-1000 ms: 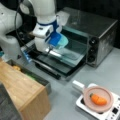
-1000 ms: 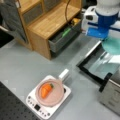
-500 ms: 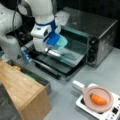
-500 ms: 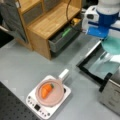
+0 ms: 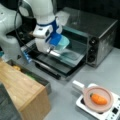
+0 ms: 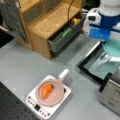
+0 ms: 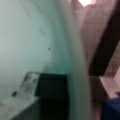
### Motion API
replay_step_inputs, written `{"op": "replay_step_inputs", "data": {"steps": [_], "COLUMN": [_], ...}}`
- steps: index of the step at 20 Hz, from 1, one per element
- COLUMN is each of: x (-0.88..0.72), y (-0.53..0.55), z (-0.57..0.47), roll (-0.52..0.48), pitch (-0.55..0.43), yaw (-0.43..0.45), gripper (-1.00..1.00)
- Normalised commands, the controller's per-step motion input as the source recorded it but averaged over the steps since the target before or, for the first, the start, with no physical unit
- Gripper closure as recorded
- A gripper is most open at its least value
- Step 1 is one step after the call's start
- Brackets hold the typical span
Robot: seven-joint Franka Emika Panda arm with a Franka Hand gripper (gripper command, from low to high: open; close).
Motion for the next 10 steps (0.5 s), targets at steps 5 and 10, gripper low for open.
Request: {"op": "replay_step_inputs", "data": {"steps": [5,10], "x": [-0.06,-0.1], "y": [0.14,0.14], "z": [-0.15,-0.09], "roll": [0.12,0.105], "pitch": [-0.137,-0.122], "yaw": [-0.113,-0.133], "gripper": [1.0,1.0]}}
